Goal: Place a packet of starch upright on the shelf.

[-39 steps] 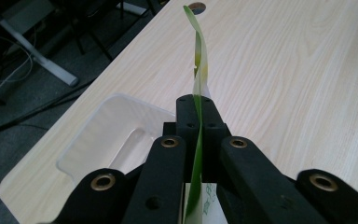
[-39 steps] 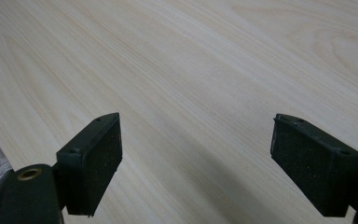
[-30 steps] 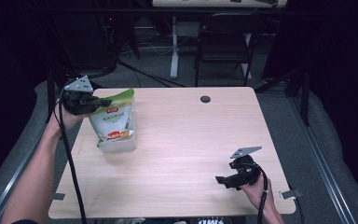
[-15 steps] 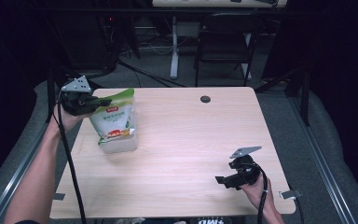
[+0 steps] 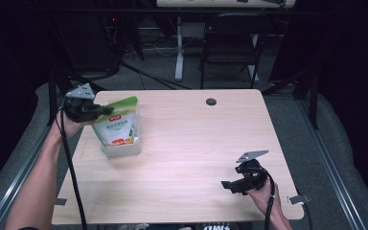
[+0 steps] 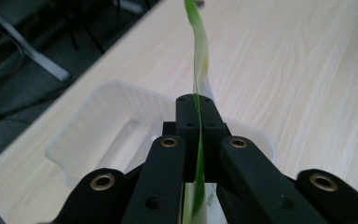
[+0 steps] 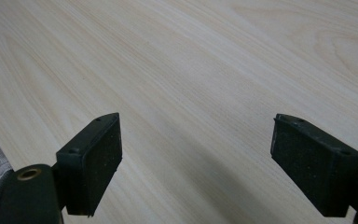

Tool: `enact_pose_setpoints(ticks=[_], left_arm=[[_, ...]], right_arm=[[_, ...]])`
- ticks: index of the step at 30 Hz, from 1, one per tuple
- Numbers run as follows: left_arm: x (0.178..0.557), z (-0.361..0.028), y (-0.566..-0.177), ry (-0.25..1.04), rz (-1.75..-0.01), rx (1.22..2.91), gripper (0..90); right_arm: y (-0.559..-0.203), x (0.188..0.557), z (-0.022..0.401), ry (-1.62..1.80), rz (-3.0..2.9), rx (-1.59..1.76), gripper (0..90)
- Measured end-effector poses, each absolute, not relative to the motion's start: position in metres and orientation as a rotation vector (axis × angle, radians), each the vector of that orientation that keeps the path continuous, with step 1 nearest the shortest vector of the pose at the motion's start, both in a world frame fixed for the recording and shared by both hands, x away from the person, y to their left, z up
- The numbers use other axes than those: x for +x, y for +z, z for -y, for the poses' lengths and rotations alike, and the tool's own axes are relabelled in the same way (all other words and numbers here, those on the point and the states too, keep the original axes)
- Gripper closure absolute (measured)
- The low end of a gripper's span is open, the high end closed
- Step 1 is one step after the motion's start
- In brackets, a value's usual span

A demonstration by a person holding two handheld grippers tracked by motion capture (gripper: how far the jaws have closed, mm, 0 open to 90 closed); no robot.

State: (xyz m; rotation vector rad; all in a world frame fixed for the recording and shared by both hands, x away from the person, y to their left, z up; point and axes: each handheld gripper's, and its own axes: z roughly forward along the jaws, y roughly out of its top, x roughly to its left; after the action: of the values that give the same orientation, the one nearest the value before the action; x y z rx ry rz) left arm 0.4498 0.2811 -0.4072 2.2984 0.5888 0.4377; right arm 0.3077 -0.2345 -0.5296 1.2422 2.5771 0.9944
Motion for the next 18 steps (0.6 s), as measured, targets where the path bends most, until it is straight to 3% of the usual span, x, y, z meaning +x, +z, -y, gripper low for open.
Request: enact_pose_setpoints(ticks=[8,9,14,16,18], left_arm=[[0.455,-0.285,-0.414,0.467,-0.679,2.276,88.0],[0.455,-0.286,-0.414,0.473,-0.701,2.273,83.1],[0.448,-0.289,-0.408,0.549,-0.849,2.207,36.2],[0.443,-0.291,-0.403,0.588,-0.875,2.172,23.6],[0.433,-0.294,-0.397,0.597,-0.901,2.132,17.9]], right_arm=[[-0.529,0.308,0.237,0.998,-2.577,1.236,16.0],[-0.529,0.308,0.237,0.997,-2.577,1.237,16.0],[-0.529,0.308,0.236,1.000,-2.580,1.232,15.9],[-0.529,0.307,0.236,0.999,-2.580,1.234,15.9],[-0.529,0.307,0.237,0.984,-2.582,1.233,15.9]])
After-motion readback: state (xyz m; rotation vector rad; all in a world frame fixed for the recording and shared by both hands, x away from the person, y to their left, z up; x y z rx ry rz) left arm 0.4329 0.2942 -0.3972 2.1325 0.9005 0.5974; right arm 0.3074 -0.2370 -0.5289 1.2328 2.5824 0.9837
